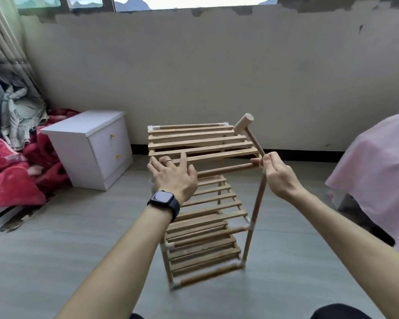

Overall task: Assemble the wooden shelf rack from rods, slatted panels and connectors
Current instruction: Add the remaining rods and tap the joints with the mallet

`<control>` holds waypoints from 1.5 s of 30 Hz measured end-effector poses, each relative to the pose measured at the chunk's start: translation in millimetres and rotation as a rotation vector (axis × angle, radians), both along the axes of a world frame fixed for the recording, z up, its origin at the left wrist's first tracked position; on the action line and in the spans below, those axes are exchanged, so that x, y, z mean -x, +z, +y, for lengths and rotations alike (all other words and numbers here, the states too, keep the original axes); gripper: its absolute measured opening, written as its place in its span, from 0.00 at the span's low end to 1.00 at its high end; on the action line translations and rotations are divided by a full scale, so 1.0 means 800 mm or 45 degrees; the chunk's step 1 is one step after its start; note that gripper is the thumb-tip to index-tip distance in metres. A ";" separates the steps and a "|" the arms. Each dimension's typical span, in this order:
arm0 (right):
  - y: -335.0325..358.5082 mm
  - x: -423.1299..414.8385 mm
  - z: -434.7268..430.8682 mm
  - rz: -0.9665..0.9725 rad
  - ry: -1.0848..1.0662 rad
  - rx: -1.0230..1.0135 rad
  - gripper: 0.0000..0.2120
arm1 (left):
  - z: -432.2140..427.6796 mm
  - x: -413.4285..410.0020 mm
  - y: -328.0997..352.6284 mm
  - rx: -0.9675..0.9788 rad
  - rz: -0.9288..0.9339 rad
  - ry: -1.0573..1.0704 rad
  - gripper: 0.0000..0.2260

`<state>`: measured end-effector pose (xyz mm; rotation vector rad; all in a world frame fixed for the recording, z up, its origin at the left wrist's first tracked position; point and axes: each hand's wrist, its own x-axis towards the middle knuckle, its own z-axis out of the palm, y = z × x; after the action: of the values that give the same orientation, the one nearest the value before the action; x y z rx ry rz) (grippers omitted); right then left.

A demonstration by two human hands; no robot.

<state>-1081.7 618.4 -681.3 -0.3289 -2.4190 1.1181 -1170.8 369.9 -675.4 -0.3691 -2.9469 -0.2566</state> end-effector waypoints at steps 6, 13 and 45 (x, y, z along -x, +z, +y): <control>-0.017 -0.006 -0.013 0.063 0.095 0.090 0.16 | 0.012 0.022 0.001 -0.060 -0.001 0.024 0.26; 0.008 -0.056 0.019 0.194 -0.066 0.073 0.11 | 0.041 0.025 -0.030 -0.115 0.109 0.070 0.33; 0.024 -0.117 0.042 -0.030 -0.285 -0.469 0.12 | 0.038 0.029 -0.032 -0.079 0.161 0.046 0.31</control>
<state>-987.9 652.3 -662.4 -0.4769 -2.4714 0.5622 -1193.6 400.7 -700.8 -0.3112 -2.8117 -0.3077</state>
